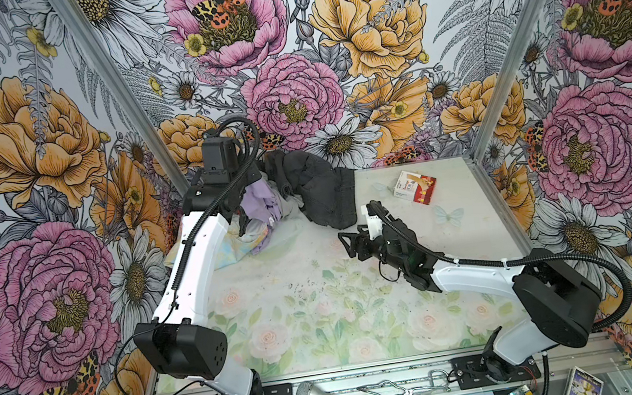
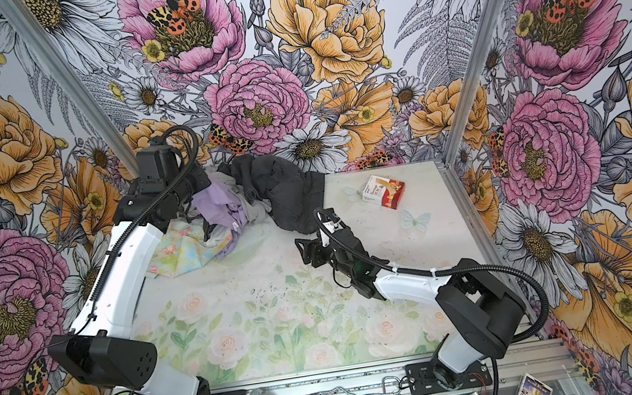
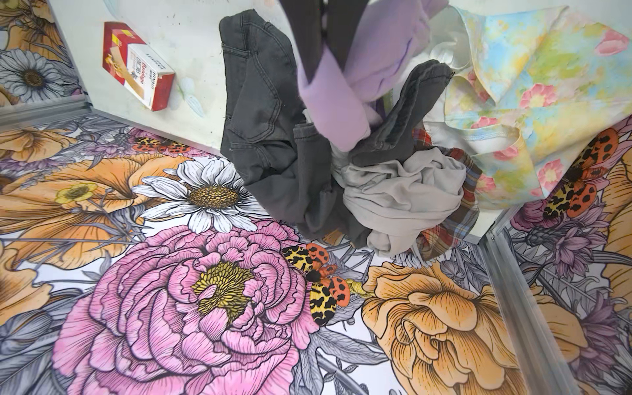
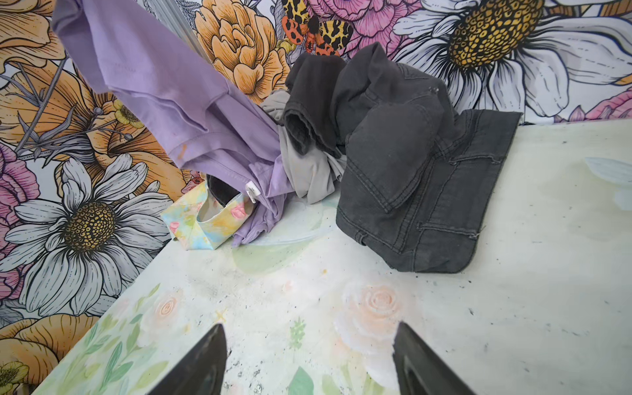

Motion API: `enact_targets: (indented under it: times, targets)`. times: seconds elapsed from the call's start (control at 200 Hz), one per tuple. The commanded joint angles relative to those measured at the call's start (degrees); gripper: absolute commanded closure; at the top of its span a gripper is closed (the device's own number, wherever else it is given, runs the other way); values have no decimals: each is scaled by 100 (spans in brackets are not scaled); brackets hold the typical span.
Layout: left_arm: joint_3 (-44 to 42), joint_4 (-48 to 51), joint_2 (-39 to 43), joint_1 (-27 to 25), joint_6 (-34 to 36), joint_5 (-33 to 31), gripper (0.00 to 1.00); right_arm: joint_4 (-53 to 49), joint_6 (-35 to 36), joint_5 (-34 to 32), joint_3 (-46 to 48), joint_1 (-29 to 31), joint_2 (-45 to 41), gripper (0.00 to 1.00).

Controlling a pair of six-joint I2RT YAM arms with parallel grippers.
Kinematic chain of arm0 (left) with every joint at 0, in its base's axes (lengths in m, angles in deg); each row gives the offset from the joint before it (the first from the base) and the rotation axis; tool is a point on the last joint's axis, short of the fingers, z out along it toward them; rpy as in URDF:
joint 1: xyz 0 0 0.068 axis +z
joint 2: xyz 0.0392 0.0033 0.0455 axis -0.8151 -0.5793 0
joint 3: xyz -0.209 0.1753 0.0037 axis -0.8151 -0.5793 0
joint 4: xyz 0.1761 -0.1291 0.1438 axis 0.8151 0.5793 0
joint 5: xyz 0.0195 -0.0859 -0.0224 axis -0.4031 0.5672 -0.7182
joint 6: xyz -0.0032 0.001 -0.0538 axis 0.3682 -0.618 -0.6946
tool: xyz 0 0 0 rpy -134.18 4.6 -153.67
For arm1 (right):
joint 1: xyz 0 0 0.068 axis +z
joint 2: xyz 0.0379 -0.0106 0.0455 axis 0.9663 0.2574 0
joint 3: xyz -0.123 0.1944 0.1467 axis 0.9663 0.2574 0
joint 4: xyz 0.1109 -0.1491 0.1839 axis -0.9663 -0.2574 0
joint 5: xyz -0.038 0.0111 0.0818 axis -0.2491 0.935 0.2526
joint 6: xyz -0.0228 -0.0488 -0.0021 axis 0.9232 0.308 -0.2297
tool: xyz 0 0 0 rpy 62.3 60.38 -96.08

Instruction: Pick out a specific cloth from the pile

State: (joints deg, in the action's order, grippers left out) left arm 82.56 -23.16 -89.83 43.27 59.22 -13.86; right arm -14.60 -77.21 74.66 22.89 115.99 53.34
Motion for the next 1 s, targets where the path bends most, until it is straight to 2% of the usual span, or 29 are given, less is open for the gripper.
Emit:
enact_targets:
  times: [0.0, 0.235, 0.415, 0.565, 0.735, 0.86, 0.996]
  targets:
    - [612, -247, 98, -178, 177, 163, 100, 233, 167, 134, -347, 8, 118, 22]
    - [1832, 27, -96, -568, 394, 182, 100, 417, 363, 360, -925, 14, 511, 22]
    - [2666, 328, -309, -828, 537, 154, 100, 730, 417, 645, -1754, 98, 1098, 19]
    - [2556, 355, -238, -1009, 555, 137, 100, 1295, 539, 893, -2387, 334, 1701, 10]
    - [2117, 351, -96, -1160, 555, 35, 100, 2030, 746, 841, -2962, 704, 2446, 2]
    - [1963, 351, -8, -1233, 537, 34, 100, 2427, 945, 355, -3512, 856, 3100, 2]
    - [1846, 351, 147, -1332, 500, 16, 100, 2801, 1022, -1101, -3914, 919, 3597, 3]
